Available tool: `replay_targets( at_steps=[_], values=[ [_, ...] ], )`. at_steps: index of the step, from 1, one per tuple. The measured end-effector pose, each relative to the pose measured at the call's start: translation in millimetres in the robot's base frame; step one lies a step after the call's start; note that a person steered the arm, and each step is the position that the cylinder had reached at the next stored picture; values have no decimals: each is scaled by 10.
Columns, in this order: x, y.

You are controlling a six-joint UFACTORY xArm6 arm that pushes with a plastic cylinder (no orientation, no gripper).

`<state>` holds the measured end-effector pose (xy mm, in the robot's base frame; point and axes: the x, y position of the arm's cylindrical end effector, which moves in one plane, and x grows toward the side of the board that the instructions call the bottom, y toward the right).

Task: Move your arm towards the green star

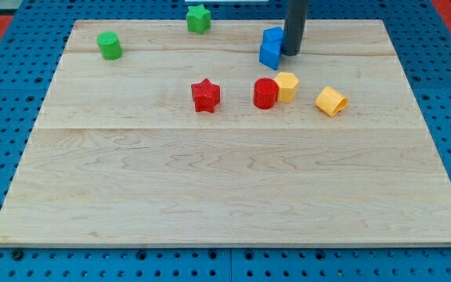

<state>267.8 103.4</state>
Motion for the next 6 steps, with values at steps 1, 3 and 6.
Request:
replay_targets(
  at_steps=[1,3,6],
  values=[
    [-358,197],
    [-761,46],
    [-462,-1278]
  ],
)
